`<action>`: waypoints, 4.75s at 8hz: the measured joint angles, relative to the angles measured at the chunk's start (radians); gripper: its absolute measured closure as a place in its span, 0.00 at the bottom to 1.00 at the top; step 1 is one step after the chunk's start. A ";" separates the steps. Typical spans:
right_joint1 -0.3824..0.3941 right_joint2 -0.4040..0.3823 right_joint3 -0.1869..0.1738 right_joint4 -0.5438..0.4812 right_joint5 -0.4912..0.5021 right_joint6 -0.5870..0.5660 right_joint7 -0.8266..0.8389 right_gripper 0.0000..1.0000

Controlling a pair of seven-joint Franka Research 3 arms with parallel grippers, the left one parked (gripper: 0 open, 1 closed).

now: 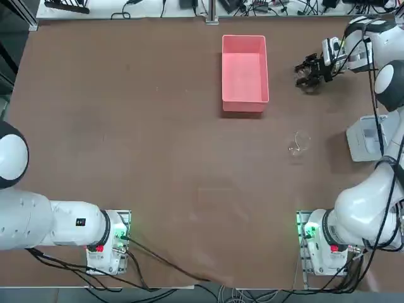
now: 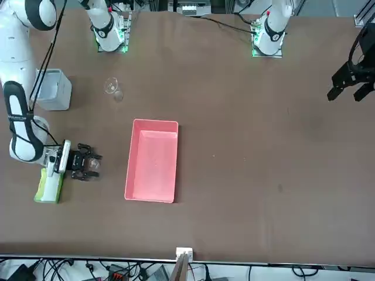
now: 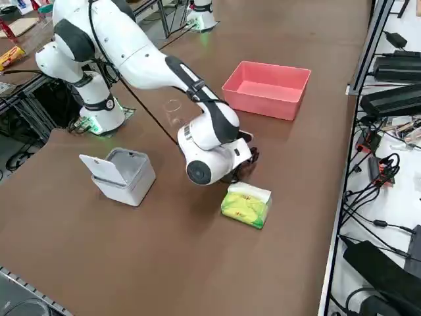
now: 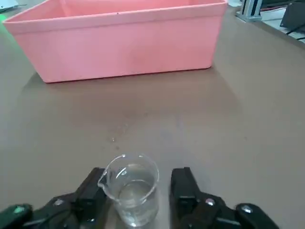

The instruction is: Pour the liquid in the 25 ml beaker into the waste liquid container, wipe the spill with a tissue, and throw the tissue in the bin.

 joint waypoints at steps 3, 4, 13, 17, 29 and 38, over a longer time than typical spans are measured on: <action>0.000 0.000 0.000 0.001 0.000 0.001 0.000 0.51; 0.000 0.000 0.000 0.002 0.000 0.002 0.000 0.51; 0.036 -0.055 -0.002 0.027 0.000 0.019 0.017 0.51; 0.096 -0.134 -0.004 0.027 -0.034 0.079 0.079 0.51; 0.844 -0.218 -0.607 0.026 -0.064 0.120 0.457 0.51; 0.996 -0.221 -0.665 0.169 -0.514 0.016 0.988 0.51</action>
